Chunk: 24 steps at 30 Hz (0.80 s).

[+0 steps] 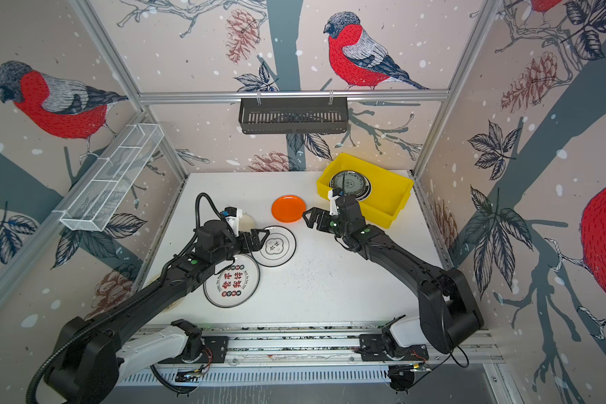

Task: Place the plates into the plastic bin on the countertop
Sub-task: Pick up the plate from the center of the table.

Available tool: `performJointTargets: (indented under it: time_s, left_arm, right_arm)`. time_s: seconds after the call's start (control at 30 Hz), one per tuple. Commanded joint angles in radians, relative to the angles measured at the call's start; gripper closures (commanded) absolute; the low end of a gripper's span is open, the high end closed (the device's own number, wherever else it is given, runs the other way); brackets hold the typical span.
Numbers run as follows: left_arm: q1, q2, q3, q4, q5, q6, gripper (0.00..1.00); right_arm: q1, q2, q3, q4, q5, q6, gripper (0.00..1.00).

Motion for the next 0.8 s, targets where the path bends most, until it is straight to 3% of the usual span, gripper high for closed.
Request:
performJointTargets:
  time_s: [0.0,0.17,0.3,0.53,0.77]
  left_arm:
    - [0.003,-0.001,0.001,0.025,-0.010,-0.005,0.02]
    - [0.003,-0.016,-0.012,0.027,-0.012,-0.017,0.02]
    - [0.003,-0.025,-0.024,0.028,-0.005,-0.020,0.02]
    - [0.003,-0.035,-0.027,0.014,-0.005,-0.016,0.02]
    - [0.003,-0.021,-0.021,0.020,0.008,-0.017,0.02]
  right_arm:
    - [0.040,0.068,-0.002,0.101,-0.009,0.024,0.01]
    - [0.081,0.212,0.014,0.212,-0.055,0.070,0.08]
    - [0.088,0.315,0.057,0.212,-0.088,0.118,0.24]
    - [0.100,0.369,0.061,0.196,-0.071,0.125,0.41]
    - [0.110,0.397,0.065,0.145,-0.060,0.113,0.51]
